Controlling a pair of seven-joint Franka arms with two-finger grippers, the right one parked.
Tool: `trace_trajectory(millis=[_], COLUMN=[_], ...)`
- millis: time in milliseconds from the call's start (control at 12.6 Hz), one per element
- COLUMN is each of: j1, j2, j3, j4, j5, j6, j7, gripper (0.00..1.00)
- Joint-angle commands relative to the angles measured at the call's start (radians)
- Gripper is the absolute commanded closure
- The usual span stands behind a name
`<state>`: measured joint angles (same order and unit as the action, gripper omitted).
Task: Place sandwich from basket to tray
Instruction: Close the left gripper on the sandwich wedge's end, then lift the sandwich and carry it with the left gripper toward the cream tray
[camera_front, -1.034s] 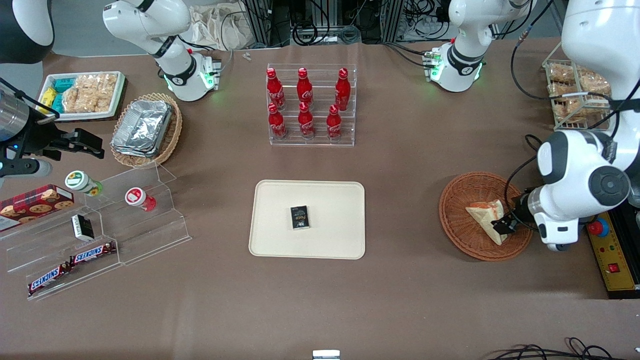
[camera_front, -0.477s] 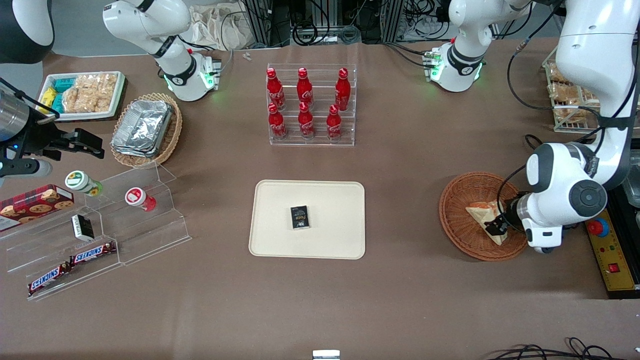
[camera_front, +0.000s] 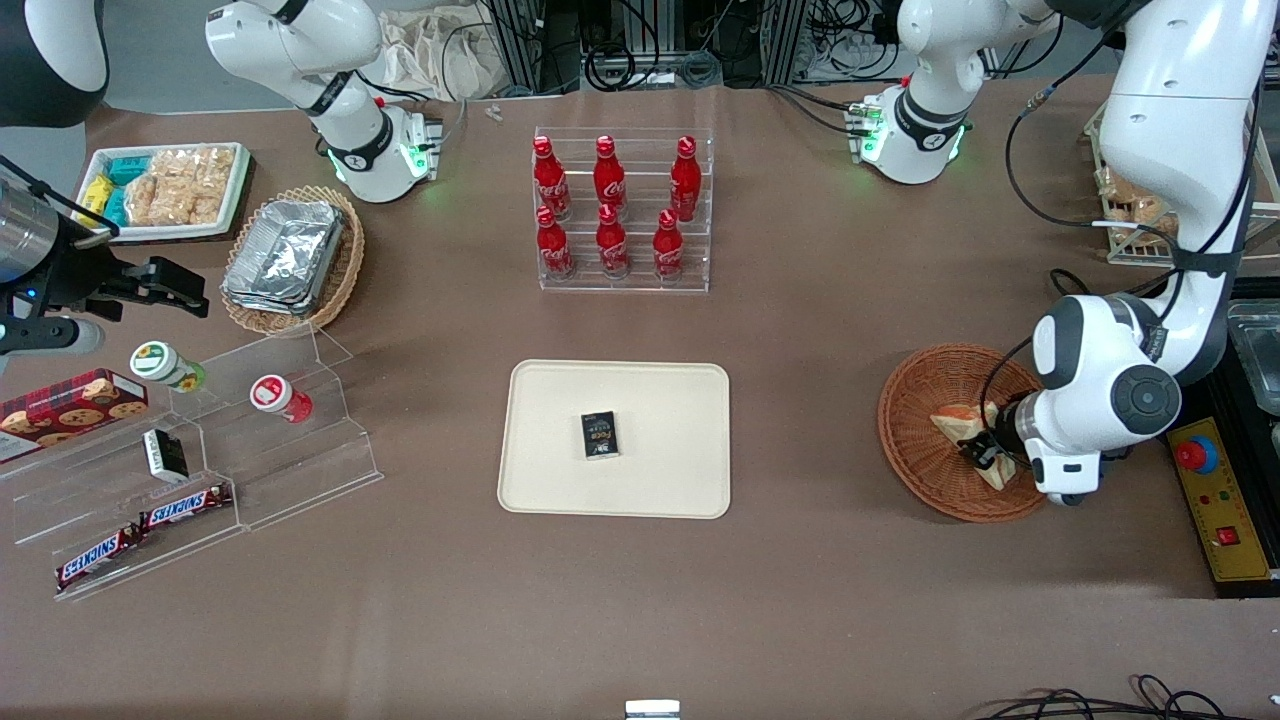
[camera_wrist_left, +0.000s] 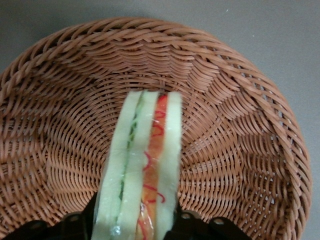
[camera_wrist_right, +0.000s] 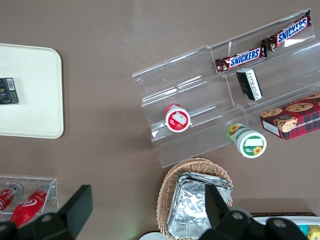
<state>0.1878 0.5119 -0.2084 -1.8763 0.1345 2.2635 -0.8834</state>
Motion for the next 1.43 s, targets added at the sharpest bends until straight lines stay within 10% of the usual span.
trace_trajectory(millis=[0, 716, 1352], j1=[0.010, -0.001, -0.207], j2=[-0.013, -0.125, 0.031], j3=[-0.011, -0.107, -0.292], j4=[0.012, 0.492, 0.533], j5=[0.020, -0.018, -0.006], j6=[0.008, -0.645, -0.590], j7=[-0.016, 0.240, 0.198], gripper=[1.00, 1.00, 1.00])
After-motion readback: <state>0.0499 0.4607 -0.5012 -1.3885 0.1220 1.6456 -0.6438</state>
